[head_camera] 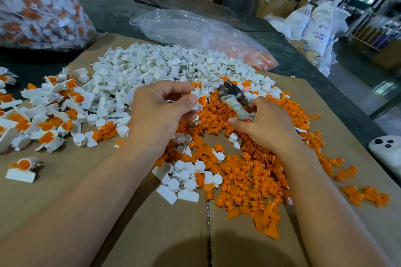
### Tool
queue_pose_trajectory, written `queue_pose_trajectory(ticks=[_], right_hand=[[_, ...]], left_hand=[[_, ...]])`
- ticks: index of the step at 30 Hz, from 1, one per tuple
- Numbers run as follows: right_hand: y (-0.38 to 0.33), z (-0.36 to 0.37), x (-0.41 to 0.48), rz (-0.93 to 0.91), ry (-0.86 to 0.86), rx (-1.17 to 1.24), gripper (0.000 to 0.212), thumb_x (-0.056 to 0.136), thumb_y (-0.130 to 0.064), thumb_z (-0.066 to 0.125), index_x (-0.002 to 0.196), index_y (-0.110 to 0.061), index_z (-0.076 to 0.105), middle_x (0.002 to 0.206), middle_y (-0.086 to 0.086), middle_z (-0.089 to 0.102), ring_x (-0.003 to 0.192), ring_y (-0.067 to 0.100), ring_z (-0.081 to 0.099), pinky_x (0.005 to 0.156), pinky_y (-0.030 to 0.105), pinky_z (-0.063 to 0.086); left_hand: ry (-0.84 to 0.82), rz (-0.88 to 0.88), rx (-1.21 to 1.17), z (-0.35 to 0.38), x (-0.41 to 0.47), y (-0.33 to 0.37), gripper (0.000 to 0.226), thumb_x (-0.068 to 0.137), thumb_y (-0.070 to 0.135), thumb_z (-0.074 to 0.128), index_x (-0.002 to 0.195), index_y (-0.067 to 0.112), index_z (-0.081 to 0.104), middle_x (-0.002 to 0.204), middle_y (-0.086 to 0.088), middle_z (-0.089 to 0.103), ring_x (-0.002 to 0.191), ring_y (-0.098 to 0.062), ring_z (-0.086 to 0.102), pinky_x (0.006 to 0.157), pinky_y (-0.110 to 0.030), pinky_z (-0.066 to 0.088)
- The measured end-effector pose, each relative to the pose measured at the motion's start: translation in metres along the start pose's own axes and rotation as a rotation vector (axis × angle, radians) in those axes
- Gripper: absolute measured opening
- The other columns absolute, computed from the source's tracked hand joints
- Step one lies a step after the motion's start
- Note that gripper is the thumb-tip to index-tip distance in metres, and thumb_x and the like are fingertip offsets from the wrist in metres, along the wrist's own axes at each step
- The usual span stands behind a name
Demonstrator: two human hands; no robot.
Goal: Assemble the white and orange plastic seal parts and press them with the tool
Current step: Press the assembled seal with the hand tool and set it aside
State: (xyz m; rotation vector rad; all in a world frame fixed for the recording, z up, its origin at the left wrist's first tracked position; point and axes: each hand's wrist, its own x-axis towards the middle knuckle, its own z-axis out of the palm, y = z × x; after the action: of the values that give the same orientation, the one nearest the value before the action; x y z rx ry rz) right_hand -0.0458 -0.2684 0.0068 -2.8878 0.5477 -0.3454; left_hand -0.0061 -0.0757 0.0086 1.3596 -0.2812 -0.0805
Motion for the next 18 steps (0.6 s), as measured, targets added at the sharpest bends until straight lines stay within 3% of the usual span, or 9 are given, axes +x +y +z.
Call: queue_pose_trajectory(ticks=[9, 14, 18], right_hand=[[0.0014, 0.0026, 0.0016, 0.000, -0.038, -0.015, 0.072, 0.073, -0.060, 0.063, 0.124, -0.012, 0.047, 0.124, 0.005, 0.054, 0.111, 0.023, 0.049, 0.073, 0.028, 0.031], [0.0024, 0.0051, 0.0029, -0.014, -0.092, -0.063, 0.086, 0.071, -0.067, 0.059, 0.136, -0.014, 0.039, 0.136, 0.007, 0.046, 0.123, 0.025, 0.042, 0.092, 0.035, 0.036], [0.0031, 0.0055, 0.0032, -0.019, -0.115, -0.090, 0.091, 0.068, -0.070, 0.058, 0.139, -0.017, 0.036, 0.139, 0.008, 0.043, 0.126, 0.025, 0.039, 0.096, 0.037, 0.035]], left_hand=[[-0.020, -0.035, -0.060, -0.0003, -0.0001, 0.0006, 0.019, 0.083, -0.005, 0.061, 0.082, 0.013, 0.067, 0.078, -0.011, 0.067, 0.062, -0.014, 0.069, 0.057, -0.019, 0.055], [-0.007, -0.049, -0.079, -0.0004, 0.0002, -0.0001, 0.019, 0.082, -0.005, 0.062, 0.080, 0.013, 0.068, 0.070, -0.005, 0.069, 0.063, -0.017, 0.069, 0.057, -0.020, 0.055], [-0.001, -0.058, -0.098, -0.0011, 0.0002, 0.0000, 0.018, 0.081, -0.005, 0.063, 0.079, 0.013, 0.068, 0.061, 0.000, 0.069, 0.062, -0.017, 0.069, 0.056, -0.020, 0.055]])
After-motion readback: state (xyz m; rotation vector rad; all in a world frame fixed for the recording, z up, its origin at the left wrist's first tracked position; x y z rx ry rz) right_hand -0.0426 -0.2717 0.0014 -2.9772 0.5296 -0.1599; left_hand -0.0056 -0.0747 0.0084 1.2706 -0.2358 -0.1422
